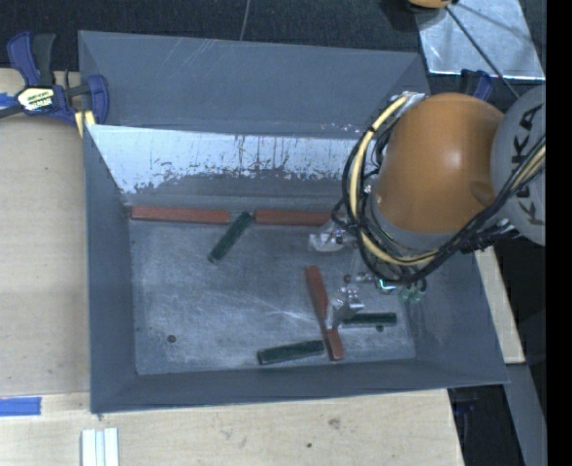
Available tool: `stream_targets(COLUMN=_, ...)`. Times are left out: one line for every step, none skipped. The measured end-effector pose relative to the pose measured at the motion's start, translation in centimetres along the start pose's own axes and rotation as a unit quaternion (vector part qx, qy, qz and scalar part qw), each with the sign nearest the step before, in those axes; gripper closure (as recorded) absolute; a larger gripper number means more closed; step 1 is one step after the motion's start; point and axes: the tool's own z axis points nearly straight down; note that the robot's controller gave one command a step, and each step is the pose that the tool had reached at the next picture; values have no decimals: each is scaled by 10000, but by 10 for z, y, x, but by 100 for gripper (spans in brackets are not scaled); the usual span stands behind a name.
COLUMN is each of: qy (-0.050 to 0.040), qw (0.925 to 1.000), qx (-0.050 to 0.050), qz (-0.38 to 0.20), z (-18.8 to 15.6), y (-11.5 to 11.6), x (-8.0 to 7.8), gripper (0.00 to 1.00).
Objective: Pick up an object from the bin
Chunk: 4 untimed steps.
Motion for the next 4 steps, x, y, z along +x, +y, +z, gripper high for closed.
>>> stream_targets(qy=-19, qw=10000, qx=-1, qz=2, z=-2, y=0, x=-1, gripper=0)
stream_targets(qy=-33, qw=10000, qx=-1, qz=2, z=-3, y=0, x=-1, gripper=0)
stream_targets(qy=-43, qw=9977, qx=5, qz=-672, z=-8, y=26, x=-17, gripper=0)
stream_targets(qy=-69, qw=9994, qx=-3, qz=-344, z=45, y=3, x=-4, gripper=0)
